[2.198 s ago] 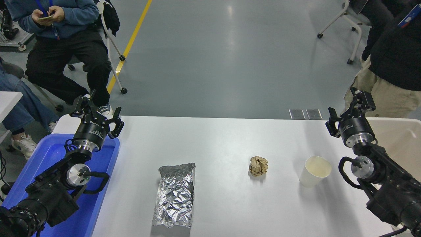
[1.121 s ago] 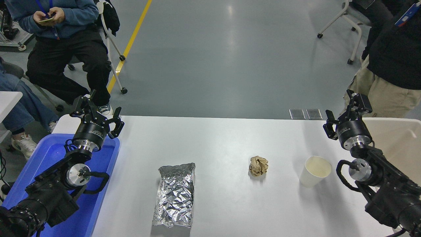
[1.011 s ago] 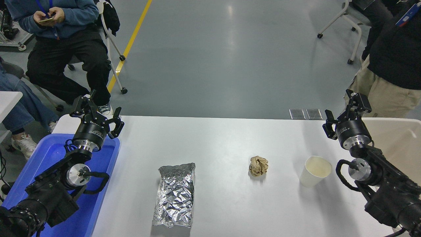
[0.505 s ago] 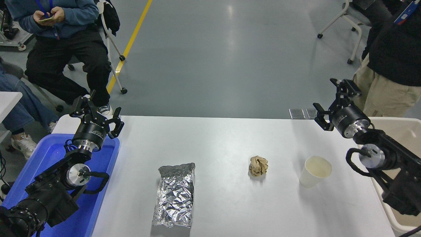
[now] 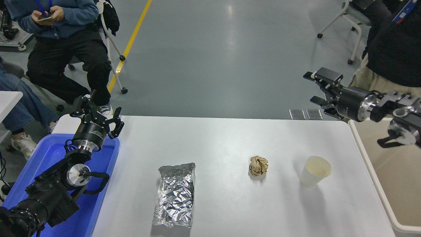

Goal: Dispose of the paper cup in the dustbin

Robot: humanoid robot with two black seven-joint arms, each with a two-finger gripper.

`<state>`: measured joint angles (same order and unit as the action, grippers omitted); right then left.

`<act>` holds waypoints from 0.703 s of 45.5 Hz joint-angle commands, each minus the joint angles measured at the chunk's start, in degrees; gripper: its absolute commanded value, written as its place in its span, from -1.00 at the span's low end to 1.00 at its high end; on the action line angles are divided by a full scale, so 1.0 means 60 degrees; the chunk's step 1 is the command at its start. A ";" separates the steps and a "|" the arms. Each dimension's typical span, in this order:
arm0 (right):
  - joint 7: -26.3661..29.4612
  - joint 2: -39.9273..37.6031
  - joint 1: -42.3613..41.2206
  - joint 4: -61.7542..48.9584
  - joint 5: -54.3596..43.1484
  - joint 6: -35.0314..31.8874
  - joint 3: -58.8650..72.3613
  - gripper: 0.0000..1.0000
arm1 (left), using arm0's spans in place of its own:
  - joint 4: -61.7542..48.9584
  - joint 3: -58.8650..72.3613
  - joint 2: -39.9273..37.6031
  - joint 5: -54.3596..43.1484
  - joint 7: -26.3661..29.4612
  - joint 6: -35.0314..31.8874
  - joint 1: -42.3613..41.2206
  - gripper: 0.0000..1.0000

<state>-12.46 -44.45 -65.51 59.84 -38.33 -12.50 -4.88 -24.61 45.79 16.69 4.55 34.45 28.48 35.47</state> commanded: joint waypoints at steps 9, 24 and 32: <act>-0.0032 -0.0604 -0.1649 0.0236 -0.4333 -0.1036 0.2189 0.99 | 0.0000 0.0000 0.0001 0.0004 0.0000 0.0000 0.0006 1.00; -0.0076 -0.0472 -0.1547 0.0573 -0.6092 -0.0978 0.3243 0.99 | 0.0000 0.0000 0.0001 0.0004 0.0000 0.0000 0.0006 1.00; -0.0076 -0.0268 -0.1241 0.0866 -0.6459 -0.0861 0.3815 0.99 | 0.0000 0.0000 0.0001 0.0004 -0.0015 0.0000 0.0006 1.00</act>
<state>-12.86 -47.23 -74.54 63.11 -71.97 -18.05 13.04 -24.61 45.79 16.70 4.55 34.45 28.48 35.46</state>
